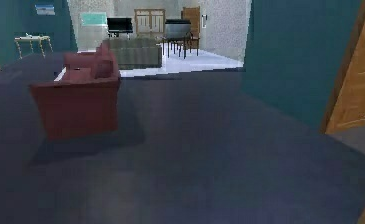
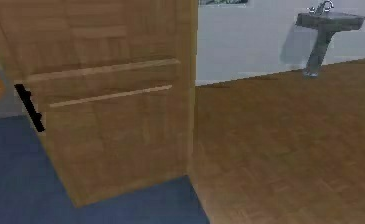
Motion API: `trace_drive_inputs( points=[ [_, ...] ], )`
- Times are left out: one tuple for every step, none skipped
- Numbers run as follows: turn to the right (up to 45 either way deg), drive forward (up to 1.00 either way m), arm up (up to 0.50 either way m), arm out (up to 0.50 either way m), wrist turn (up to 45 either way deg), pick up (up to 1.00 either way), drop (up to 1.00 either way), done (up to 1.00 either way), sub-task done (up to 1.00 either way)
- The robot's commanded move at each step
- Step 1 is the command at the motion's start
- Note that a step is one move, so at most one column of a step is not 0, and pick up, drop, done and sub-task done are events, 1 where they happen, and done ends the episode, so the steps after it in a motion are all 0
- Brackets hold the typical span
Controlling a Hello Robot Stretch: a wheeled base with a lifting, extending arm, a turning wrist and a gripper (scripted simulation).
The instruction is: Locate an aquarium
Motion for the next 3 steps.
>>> trace_drive_inputs(
  points=[
    [0.0,1.00,0.00,0.00,0.0,0.00,0.00,0.00,0.00],
    [0.0,1.00,0.00,0.00,0.0,0.00,0.00,0.00,0.00],
    [0.0,1.00,0.00,0.00,0.0,0.00,0.00,0.00,0.00]
  ],
)
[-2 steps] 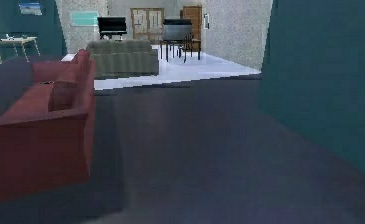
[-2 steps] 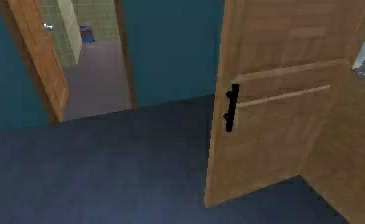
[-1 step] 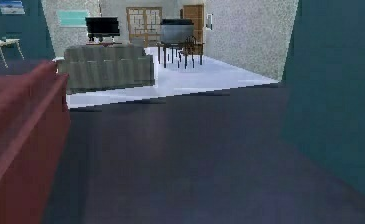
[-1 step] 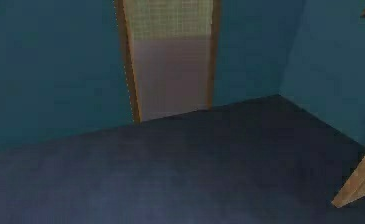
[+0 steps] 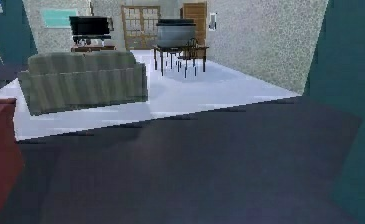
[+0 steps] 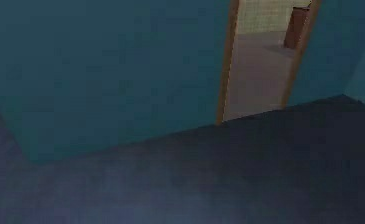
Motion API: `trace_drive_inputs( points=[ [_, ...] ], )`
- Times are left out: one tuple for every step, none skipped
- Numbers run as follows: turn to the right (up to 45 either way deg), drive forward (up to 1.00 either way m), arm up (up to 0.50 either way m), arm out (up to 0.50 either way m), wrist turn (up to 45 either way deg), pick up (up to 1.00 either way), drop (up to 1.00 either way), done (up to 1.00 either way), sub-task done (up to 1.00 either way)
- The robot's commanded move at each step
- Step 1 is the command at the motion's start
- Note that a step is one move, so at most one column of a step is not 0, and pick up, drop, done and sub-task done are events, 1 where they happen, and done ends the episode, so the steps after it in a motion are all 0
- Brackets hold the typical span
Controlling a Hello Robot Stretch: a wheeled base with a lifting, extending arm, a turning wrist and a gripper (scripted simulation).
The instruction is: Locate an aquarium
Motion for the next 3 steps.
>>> trace_drive_inputs(
  points=[
    [0.0,1.00,0.00,0.00,0.0,0.00,0.00,0.00,0.00],
    [0.0,1.00,0.00,0.00,0.0,0.00,0.00,0.00,0.00],
    [0.0,1.00,0.00,0.00,0.0,0.00,0.00,0.00,0.00]
  ],
)
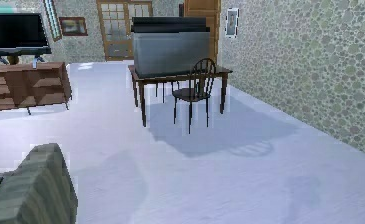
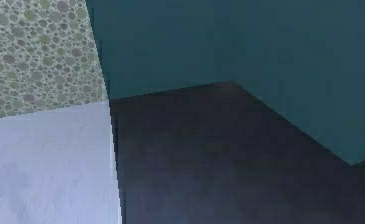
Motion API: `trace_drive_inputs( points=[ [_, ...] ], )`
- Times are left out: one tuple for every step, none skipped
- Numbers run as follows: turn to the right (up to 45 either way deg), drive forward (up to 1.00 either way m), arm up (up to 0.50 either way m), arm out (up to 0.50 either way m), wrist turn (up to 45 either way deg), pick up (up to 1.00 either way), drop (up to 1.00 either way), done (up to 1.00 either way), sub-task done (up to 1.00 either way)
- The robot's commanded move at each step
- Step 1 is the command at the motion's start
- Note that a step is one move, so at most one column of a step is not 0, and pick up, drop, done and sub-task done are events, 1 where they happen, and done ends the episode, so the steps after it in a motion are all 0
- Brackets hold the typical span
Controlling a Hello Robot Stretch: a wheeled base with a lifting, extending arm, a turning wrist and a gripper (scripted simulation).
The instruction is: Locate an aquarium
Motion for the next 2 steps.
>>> trace_drive_inputs(
  points=[
    [-6.0,0.00,0.00,0.00,0.0,0.00,0.00,0.00,0.00],
    [0.0,0.55,0.00,0.00,0.0,0.00,0.00,0.00,0.00]
  ],
)
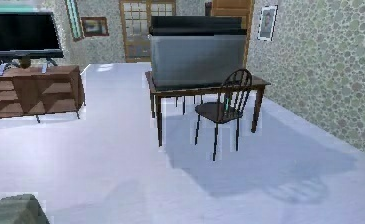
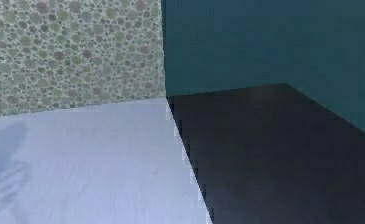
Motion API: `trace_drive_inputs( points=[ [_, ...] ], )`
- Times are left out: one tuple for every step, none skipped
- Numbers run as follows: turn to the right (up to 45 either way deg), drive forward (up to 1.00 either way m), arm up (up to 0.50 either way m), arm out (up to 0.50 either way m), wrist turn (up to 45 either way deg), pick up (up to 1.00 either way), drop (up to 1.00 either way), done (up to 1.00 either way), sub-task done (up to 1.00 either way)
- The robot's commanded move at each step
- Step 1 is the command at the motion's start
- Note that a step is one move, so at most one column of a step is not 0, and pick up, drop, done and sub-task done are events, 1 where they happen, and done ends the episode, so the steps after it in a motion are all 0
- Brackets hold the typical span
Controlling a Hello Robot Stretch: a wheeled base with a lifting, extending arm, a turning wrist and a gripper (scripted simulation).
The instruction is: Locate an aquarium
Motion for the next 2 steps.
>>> trace_drive_inputs(
  points=[
    [-12.0,0.00,0.00,0.00,0.0,0.00,0.00,0.00,0.00],
    [0.0,1.00,0.00,0.00,0.0,0.00,0.00,0.00,0.00]
  ],
)
